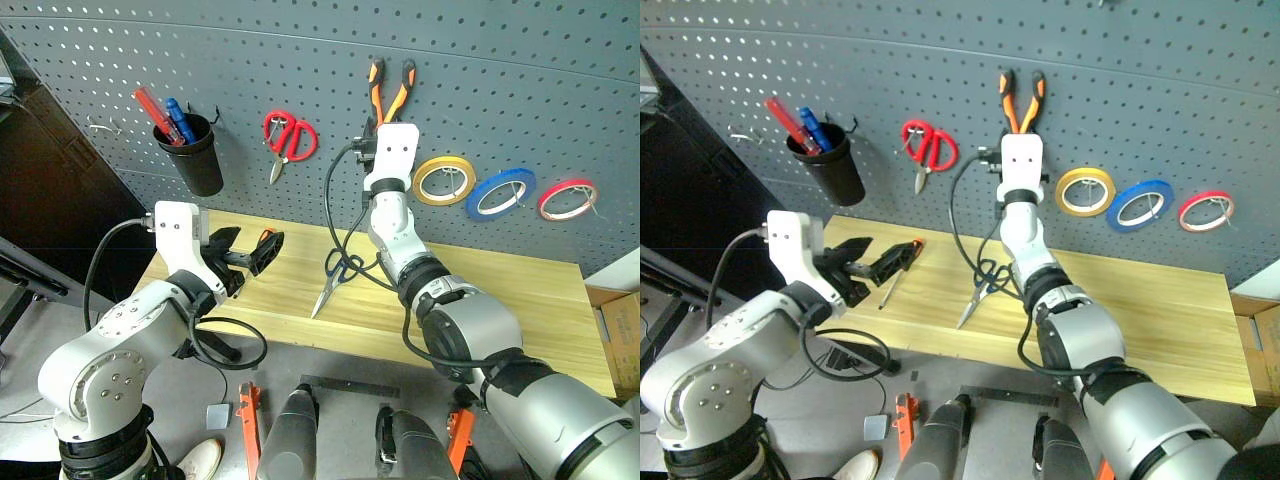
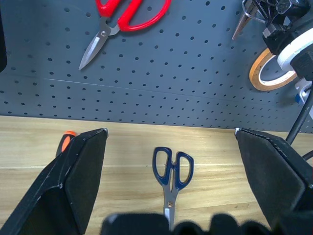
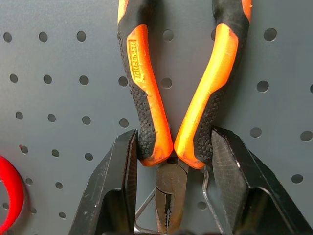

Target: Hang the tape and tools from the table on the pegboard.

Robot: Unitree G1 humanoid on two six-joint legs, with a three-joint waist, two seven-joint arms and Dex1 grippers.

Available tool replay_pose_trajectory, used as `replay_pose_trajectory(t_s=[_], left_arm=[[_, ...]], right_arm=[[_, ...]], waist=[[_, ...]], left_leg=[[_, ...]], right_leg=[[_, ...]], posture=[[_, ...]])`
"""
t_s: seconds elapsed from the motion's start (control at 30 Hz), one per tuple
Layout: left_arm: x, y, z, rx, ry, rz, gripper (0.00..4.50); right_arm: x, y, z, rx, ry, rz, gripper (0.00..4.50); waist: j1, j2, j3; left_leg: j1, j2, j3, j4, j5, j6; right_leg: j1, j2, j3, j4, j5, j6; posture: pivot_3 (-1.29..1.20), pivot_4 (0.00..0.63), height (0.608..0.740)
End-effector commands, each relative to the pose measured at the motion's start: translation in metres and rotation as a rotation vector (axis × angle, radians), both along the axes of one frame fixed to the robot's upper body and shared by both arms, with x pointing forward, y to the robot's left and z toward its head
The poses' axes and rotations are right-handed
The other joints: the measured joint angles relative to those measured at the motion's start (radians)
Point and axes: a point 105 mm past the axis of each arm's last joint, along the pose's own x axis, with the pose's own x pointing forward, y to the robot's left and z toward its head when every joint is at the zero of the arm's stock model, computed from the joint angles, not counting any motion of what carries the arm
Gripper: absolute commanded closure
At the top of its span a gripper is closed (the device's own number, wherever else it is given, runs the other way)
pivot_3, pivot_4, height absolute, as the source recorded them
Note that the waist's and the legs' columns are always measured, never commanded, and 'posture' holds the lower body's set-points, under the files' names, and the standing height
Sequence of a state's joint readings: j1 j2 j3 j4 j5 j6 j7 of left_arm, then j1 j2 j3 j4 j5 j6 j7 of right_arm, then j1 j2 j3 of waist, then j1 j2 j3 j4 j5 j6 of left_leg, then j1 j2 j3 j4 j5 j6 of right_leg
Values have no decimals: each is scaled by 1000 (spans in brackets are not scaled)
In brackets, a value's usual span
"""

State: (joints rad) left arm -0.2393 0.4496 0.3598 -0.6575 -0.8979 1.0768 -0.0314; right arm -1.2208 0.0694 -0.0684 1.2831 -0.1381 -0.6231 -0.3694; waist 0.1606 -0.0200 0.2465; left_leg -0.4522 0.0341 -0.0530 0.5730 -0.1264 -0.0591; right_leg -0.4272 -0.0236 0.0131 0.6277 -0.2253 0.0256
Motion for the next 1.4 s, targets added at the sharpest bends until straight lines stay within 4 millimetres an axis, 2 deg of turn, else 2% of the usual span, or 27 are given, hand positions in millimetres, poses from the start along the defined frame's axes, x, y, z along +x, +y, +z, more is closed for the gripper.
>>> replay_pose_trajectory(t_s=[0.03,0.13,0.2,0.3,0.53,0.57,0.63,0.77,0.8,0.93,1.13,1.3,1.4], left_arm=[[-2,3,7,6,-41,14,0],[0,3,5,-1,-42,15,0],[2,1,4,-7,-45,13,0],[6,-2,3,-22,-50,1,0],[14,-8,2,-40,-69,-8,0],[15,-8,3,-41,-72,-8,0],[17,-9,3,-42,-78,-9,0],[20,-10,3,-46,-86,-17,0],[21,-10,4,-49,-89,-21,0],[25,-14,5,-60,-102,-38,0],[30,-18,6,-75,-120,-44,0],[35,-21,4,-90,-132,-50,0],[39,-23,1,-88,-133,-56,0]], right_arm=[[1,-4,-20,-79,42,-12,2737],[-2,-3,-45,-169,78,-6,2737],[-3,-5,-54,-198,95,-6,2737],[-5,-5,-60,-221,103,13,2737],[-7,-7,-61,-233,91,35,2737],[-7,-6,-62,-234,95,42,2024],[-7,-7,-62,-223,102,53,1522],[-6,-12,-57,-215,86,58,84],[-7,-14,-55,-212,80,60,8],[-8,-25,-43,-162,38,46,8],[-17,-28,-39,-133,23,95,8],[-46,-18,-41,-142,35,226,8],[-71,-7,-54,-208,86,361,8]], waist=[[0,0,0],[0,0,0],[0,-1,-1],[0,-1,-1],[-2,-2,-1],[-2,-2,-1],[-4,-2,-1],[-6,-2,-1],[-7,-2,-1],[-11,-2,-1],[-25,-2,-1],[-30,-2,-1],[-37,-2,-1]], left_leg=[[0,0,0,0,0,0],[0,0,0,0,0,-1],[0,0,1,0,0,-1],[0,0,1,0,-1,-1],[0,0,1,0,-2,-3],[0,0,1,-1,-2,-3],[0,0,1,-1,-2,-3],[0,0,1,-1,-2,-3],[-1,0,1,-1,-2,-3],[-1,0,0,-1,-2,-3],[-1,0,0,0,-2,-3],[-1,-1,0,0,-2,-4],[-1,-1,0,0,-2,-4]], right_leg=[[0,0,0,0,0,0],[0,0,0,0,0,0],[0,0,1,0,0,0],[1,0,0,0,-1,0],[2,0,0,0,-4,1],[2,0,0,0,-4,1],[2,0,0,0,-4,1],[2,0,-1,0,-4,1],[2,0,-1,0,-4,1],[2,1,-1,0,-5,2],[2,1,-1,1,-4,3],[3,1,-1,1,-2,8],[2,1,-1,1,-2,8]], posture=[[440,247,740],[414,239,740],[405,241,740],[387,241,740],[370,230,740],[371,230,740],[366,226,740],[351,220,740],[348,219,740],[332,211,740],[309,194,740],[271,183,740],[245,181,740]])
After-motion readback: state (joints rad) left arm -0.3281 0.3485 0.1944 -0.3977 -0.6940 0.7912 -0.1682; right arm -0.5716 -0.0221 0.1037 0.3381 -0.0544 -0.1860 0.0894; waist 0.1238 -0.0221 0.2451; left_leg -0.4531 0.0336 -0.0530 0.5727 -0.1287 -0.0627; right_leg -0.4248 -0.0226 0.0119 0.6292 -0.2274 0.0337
